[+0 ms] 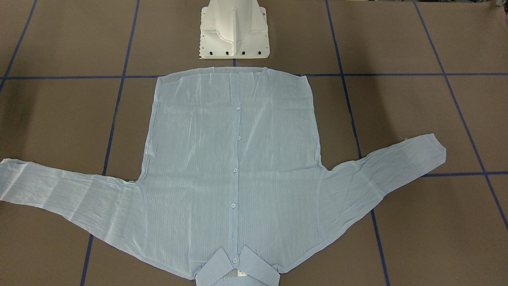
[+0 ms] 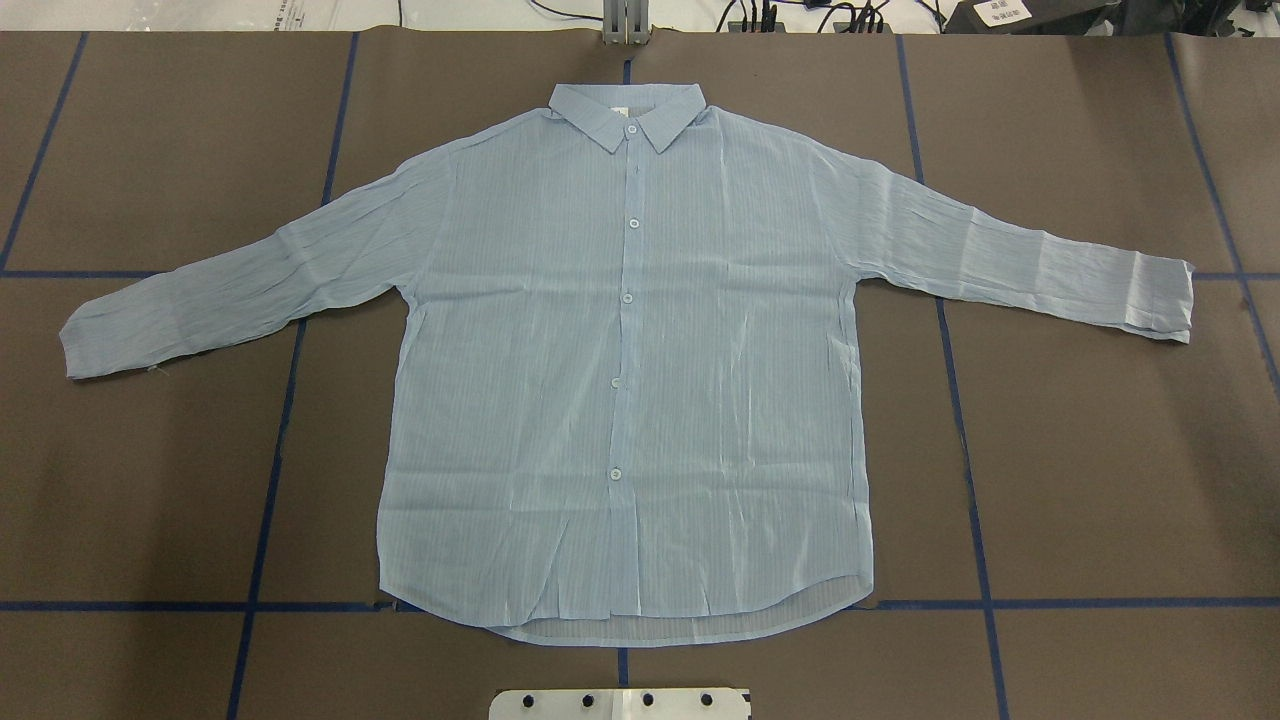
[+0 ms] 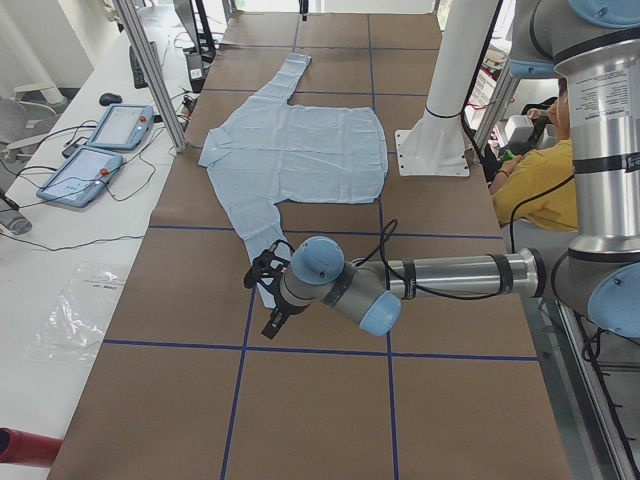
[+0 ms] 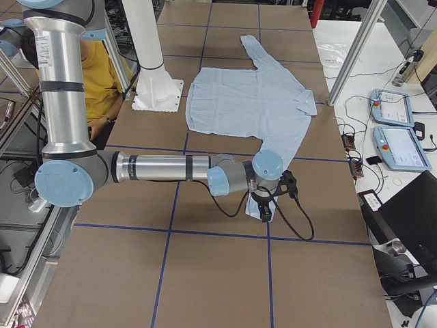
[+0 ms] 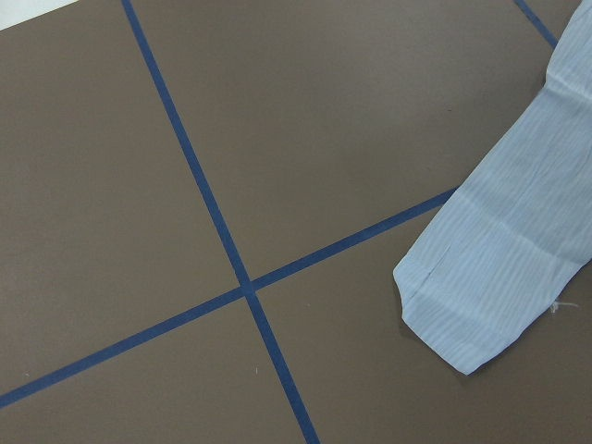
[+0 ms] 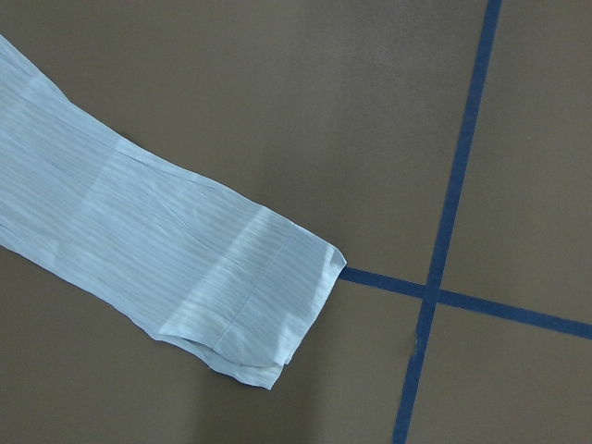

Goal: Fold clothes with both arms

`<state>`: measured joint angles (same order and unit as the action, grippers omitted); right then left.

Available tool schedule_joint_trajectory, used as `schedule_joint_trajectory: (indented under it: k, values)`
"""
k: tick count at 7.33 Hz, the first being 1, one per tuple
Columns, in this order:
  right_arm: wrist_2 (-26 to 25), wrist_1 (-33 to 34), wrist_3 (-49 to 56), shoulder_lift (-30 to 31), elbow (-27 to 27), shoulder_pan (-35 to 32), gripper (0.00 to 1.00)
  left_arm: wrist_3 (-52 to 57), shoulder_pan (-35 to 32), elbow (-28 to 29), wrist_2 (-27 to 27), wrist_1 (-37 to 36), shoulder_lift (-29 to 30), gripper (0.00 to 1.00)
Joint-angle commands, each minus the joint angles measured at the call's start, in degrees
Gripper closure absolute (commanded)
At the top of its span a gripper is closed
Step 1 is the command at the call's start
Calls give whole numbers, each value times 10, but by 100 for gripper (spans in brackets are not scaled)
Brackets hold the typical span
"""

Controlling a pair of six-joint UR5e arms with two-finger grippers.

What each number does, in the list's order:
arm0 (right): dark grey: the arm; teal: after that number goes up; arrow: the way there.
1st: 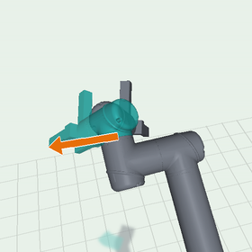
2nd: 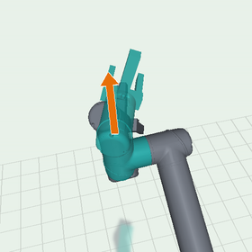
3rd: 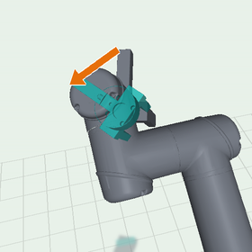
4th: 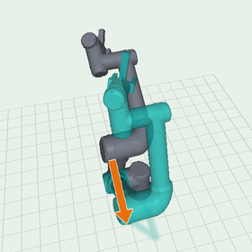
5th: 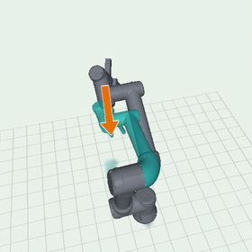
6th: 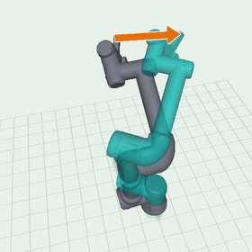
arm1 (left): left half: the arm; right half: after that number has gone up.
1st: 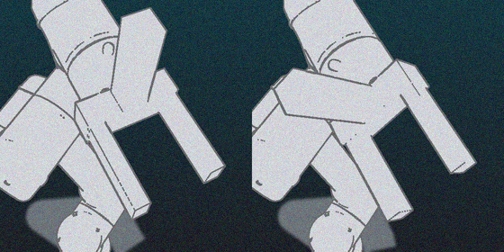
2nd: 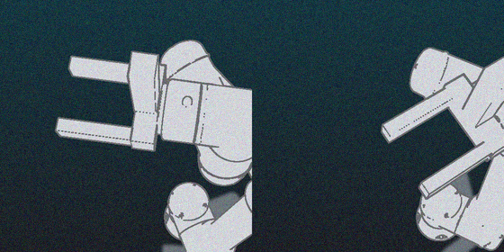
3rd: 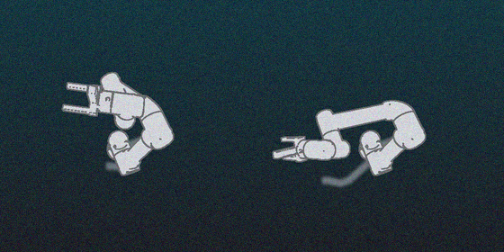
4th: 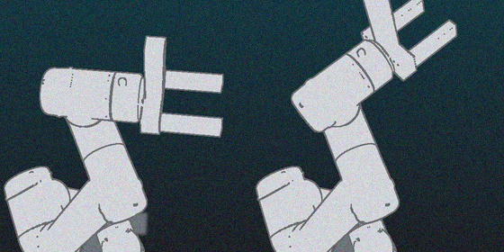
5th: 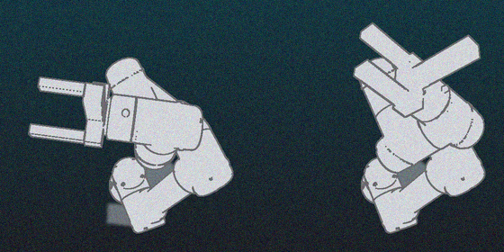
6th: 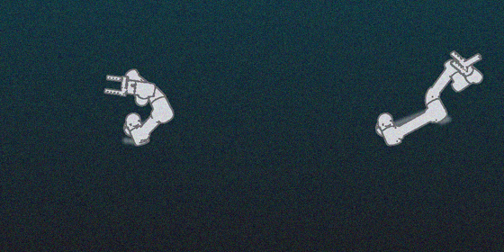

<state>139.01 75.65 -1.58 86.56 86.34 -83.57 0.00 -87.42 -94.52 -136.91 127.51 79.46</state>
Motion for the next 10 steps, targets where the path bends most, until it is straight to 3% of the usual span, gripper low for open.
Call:
schedule_joint_trajectory:
  k: [1, 4, 6, 8, 10]
  values:
    - [10, -77, 1, -21, -72, 32, 0, -2, 1, 8, 1, 2, 1, 0]
    - [-21, -109, -99, -113, -187, 92, 0, -8, 2, 11, 0, 6, 5, 0]
    - [-80, -132, -104, -115, -201, 117, 0, -15, 2, 11, 1, 36, 9, 0]
    - [-76, -132, -157, -133, -248, 118, 8, -37, 2, 12, 2, 47, 9, 0]
    - [-60, -132, -227, -134, -248, 117, 14, -37, 2, 11, 1, 47, 9, 0]
